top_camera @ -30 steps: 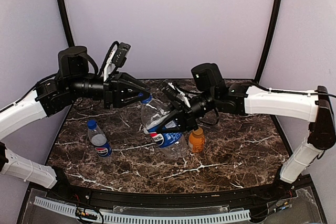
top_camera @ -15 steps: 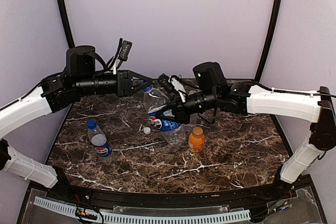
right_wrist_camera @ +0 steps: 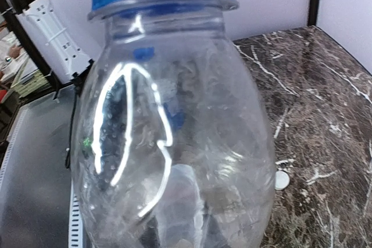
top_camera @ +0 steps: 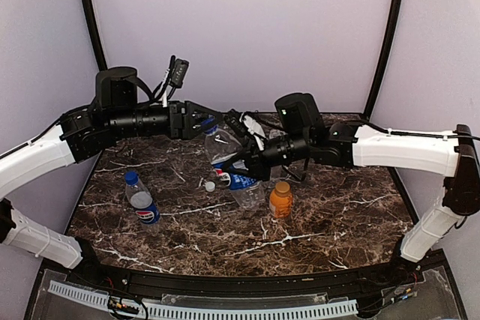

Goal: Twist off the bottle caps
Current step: Unscrew the bottle cap from the plastic bottle.

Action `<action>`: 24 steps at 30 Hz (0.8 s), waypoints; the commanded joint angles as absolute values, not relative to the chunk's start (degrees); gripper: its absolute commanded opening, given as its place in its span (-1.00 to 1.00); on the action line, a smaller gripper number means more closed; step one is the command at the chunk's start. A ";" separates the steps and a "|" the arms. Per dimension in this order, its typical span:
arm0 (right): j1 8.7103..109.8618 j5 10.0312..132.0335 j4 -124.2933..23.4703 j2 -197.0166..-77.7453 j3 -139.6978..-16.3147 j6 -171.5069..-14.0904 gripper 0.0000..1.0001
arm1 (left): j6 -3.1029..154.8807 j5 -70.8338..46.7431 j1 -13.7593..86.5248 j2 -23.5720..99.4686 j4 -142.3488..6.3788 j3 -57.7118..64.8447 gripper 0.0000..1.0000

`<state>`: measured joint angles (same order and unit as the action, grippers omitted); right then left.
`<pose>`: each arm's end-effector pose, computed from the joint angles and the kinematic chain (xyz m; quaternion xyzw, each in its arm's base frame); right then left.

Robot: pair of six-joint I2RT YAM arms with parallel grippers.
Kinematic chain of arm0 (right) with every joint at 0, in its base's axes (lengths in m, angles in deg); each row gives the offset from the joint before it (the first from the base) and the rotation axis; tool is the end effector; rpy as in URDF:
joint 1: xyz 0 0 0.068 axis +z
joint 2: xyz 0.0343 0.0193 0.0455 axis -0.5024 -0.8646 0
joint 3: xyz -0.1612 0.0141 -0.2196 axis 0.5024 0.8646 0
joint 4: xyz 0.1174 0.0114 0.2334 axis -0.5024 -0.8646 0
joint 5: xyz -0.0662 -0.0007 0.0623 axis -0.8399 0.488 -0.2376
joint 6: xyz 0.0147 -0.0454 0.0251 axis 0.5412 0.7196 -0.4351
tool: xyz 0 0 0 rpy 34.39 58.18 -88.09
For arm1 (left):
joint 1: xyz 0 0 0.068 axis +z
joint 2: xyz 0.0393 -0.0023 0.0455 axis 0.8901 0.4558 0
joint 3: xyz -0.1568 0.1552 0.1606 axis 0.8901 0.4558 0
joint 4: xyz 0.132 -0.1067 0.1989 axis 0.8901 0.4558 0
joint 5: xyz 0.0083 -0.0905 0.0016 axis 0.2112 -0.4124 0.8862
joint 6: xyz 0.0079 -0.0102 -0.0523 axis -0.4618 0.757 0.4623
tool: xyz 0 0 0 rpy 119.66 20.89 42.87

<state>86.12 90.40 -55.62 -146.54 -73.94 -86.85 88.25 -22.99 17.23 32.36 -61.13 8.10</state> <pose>0.1929 0.3146 0.3120 -0.4902 0.6665 0.4231 0.3693 0.1894 -0.2103 0.3991 0.2477 0.7040 -0.4756 0.4656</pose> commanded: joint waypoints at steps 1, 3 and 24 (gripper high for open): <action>85.45 104.24 -53.85 -144.28 -73.26 -83.77 -0.87 | 79.90 -31.19 17.08 26.87 -63.03 9.18 0.62; 85.28 108.56 -54.12 -144.27 -73.43 -83.54 -0.86 | 78.06 -34.20 17.09 25.64 -62.80 9.40 0.63; 84.91 125.54 -55.84 -147.34 -77.68 -84.40 -0.82 | 76.11 -51.36 17.09 28.39 -65.42 9.18 0.31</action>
